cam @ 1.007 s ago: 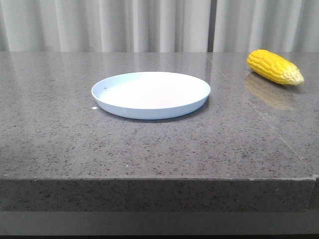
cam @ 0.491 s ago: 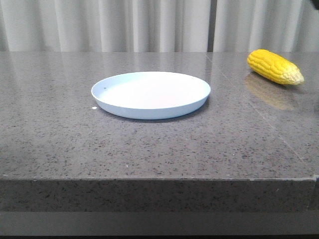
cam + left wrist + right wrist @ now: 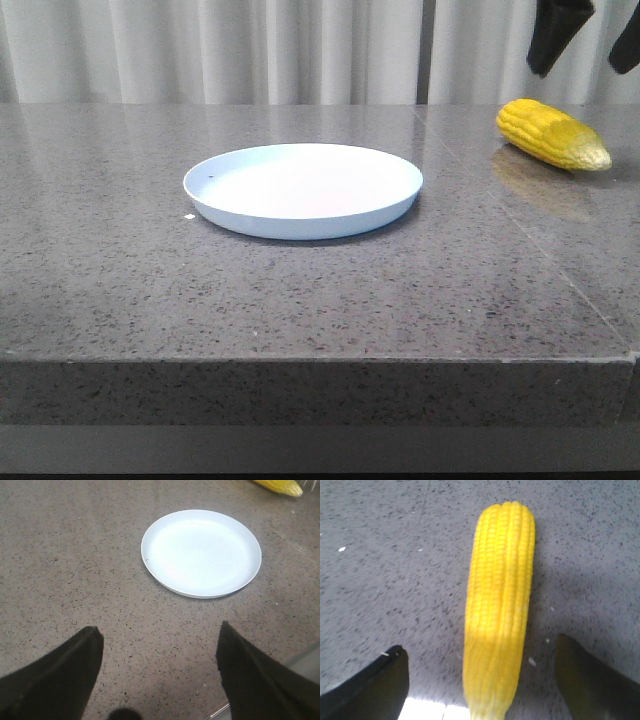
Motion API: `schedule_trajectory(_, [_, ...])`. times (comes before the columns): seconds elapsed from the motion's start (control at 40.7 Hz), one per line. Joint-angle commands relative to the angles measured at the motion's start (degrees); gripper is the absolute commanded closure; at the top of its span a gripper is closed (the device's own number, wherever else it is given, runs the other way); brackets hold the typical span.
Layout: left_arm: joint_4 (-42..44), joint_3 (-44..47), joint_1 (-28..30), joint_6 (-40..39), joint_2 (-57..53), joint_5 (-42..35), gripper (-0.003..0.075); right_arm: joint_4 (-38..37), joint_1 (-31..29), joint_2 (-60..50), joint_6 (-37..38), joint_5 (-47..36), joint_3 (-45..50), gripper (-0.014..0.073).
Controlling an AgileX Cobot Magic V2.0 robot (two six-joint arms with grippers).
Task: Place corn on plate with both arms
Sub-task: 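Lower the open right gripper over the yellow corn cob and grasp it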
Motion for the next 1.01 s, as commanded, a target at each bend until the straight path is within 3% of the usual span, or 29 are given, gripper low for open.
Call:
schedule_trajectory(0.0, [-0.5, -1.5, -0.4, -0.4, -0.2, -4.4, 0.0239, -1.1, -0.1, 0.3, -0.2, -2.6, -4.0, -0.0022])
schedule_trajectory(0.516, [-0.5, -1.5, -0.4, -0.4, -0.2, -4.4, 0.024, -1.0, -0.1, 8.2, -0.2, -5.0, -5.2, -0.0018])
schedule_trajectory(0.589, [-0.5, -1.5, -0.4, -0.4, -0.2, -4.4, 0.024, -1.0, -0.1, 8.2, -0.2, -4.4, -5.2, 0.0046])
schedule_trajectory(0.688, [-0.5, -1.5, -0.4, -0.4, -0.2, -4.4, 0.024, -1.0, -0.1, 8.1, -0.2, -4.1, -5.2, 0.0243])
schedule_trajectory(0.761, [-0.5, -1.5, -0.4, -0.4, -0.2, -4.4, 0.024, -1.0, -0.1, 8.1, -0.2, -3.8, -5.2, 0.034])
schedule_trajectory(0.982, [-0.5, -1.5, -0.4, -0.4, -0.2, -4.4, 0.024, -1.0, -0.1, 6.5, -0.2, -2.6, -5.2, 0.0351])
